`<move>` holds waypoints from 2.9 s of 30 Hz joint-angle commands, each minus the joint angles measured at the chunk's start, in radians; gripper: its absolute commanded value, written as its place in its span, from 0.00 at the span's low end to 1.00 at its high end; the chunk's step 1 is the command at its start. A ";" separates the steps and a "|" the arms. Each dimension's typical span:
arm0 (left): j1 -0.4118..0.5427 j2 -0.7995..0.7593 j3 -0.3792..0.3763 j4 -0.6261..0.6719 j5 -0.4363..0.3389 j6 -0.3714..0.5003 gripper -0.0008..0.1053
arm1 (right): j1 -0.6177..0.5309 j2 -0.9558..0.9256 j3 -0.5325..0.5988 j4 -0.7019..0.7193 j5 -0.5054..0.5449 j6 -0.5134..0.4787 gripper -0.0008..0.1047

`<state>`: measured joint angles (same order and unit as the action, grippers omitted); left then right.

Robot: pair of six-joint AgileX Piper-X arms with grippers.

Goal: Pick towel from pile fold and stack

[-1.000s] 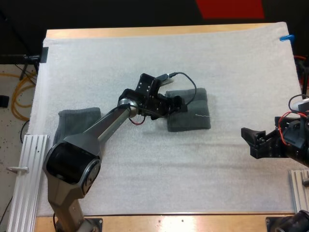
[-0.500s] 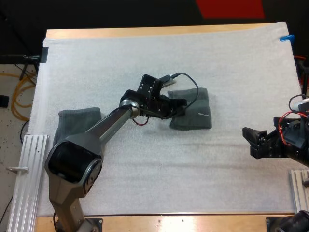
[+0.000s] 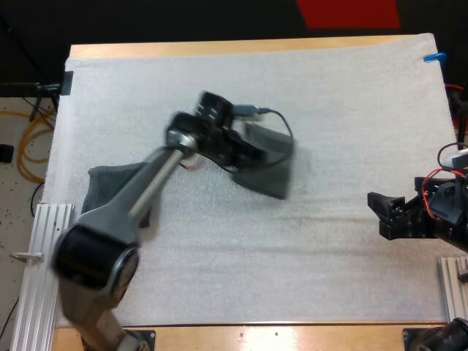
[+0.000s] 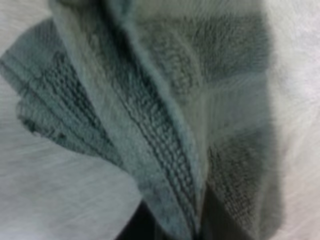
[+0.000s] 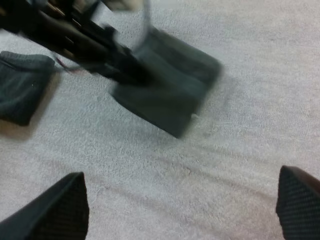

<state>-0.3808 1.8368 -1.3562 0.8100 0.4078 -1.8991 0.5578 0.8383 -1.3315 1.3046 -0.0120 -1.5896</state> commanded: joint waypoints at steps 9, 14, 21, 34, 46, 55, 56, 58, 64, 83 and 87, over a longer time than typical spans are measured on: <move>0.246 -0.252 -0.041 0.430 -0.173 0.308 0.01 | -0.006 -0.005 -0.004 -0.020 -0.003 -0.001 0.71; 0.357 -0.275 -0.040 0.563 -0.173 0.374 0.01 | -0.006 -0.004 -0.004 -0.038 -0.080 -0.001 0.71; 0.460 -0.274 0.010 0.561 -0.173 0.399 0.01 | -0.006 0.013 -0.004 -0.053 -0.252 -0.003 0.71; 0.541 -0.222 0.107 0.434 -0.325 0.394 0.01 | -0.006 0.075 0.018 -0.126 -0.617 -0.002 0.71; 0.544 -0.222 0.111 0.392 -0.523 0.393 0.01 | -0.006 0.141 0.019 -0.126 -0.667 -0.003 0.71; 0.544 -0.222 0.164 0.348 -0.563 0.421 0.01 | -0.006 0.141 0.019 -0.126 -0.667 -0.006 0.71; 0.544 -0.222 0.168 0.346 -0.578 0.427 0.01 | -0.006 0.141 0.019 -0.126 -0.667 -0.006 0.71; 0.544 -0.222 0.178 0.339 -0.606 0.442 0.03 | -0.006 0.141 0.019 -0.126 -0.667 -0.006 0.71; 0.544 -0.222 0.182 0.336 -0.652 0.486 0.16 | -0.006 0.141 0.019 -0.126 -0.667 -0.006 0.71; 0.544 -0.225 0.077 0.431 -0.738 0.424 0.34 | -0.006 0.141 0.019 -0.149 -0.667 -0.012 0.71; 0.544 -0.229 0.085 0.519 -0.534 0.400 0.34 | -0.006 0.141 0.019 -0.148 -0.667 -0.012 0.71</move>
<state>0.1632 1.6154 -1.2729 1.2970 -0.1731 -1.4878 0.5578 0.9818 -1.3144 1.1636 -0.6647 -1.5862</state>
